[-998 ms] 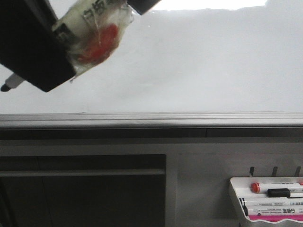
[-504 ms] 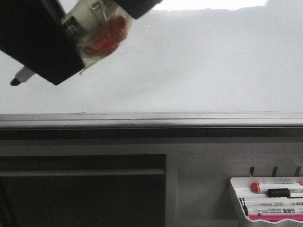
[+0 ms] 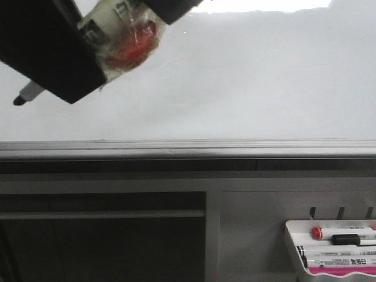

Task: Write number 2 on whiteboard

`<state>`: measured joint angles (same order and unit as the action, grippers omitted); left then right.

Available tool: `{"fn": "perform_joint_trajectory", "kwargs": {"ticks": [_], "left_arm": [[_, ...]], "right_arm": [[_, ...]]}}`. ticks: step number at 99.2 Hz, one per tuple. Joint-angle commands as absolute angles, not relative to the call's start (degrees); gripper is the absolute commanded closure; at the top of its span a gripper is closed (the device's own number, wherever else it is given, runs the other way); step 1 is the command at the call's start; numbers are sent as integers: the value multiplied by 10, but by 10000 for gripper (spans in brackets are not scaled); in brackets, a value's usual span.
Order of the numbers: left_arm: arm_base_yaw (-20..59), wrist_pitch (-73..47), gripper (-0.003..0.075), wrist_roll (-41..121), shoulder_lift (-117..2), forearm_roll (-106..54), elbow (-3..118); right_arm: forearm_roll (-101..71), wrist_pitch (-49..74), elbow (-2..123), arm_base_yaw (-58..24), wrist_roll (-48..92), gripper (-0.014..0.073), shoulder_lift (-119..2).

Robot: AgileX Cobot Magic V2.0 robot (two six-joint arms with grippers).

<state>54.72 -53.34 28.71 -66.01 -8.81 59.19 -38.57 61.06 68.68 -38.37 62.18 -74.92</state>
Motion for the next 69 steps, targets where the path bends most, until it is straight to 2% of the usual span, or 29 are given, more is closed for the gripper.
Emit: {"fn": "perform_joint_trajectory", "kwargs": {"ticks": [1, 8, 15, 30, 44, 69], "left_arm": [[551, -488, 388, 287, -649, -98, 612], [551, -484, 276, 281, -641, -95, 612], [551, -484, 225, 277, -626, -94, 612], [527, -481, 226, 266, -570, -90, 612], [474, -481, 226, 230, -511, -70, 612], [355, -486, 226, 148, -415, -44, 602]], "right_arm": [[-401, 592, 706, -385, 629, 629, -736], [-395, 591, 706, -384, 629, 629, -731], [-379, 586, 706, -384, 617, 629, -722], [-279, 570, 706, -381, 518, 629, -687], [-199, 580, 706, -354, 413, 629, -643], [-172, 575, 645, -253, 307, 629, -541]]}}
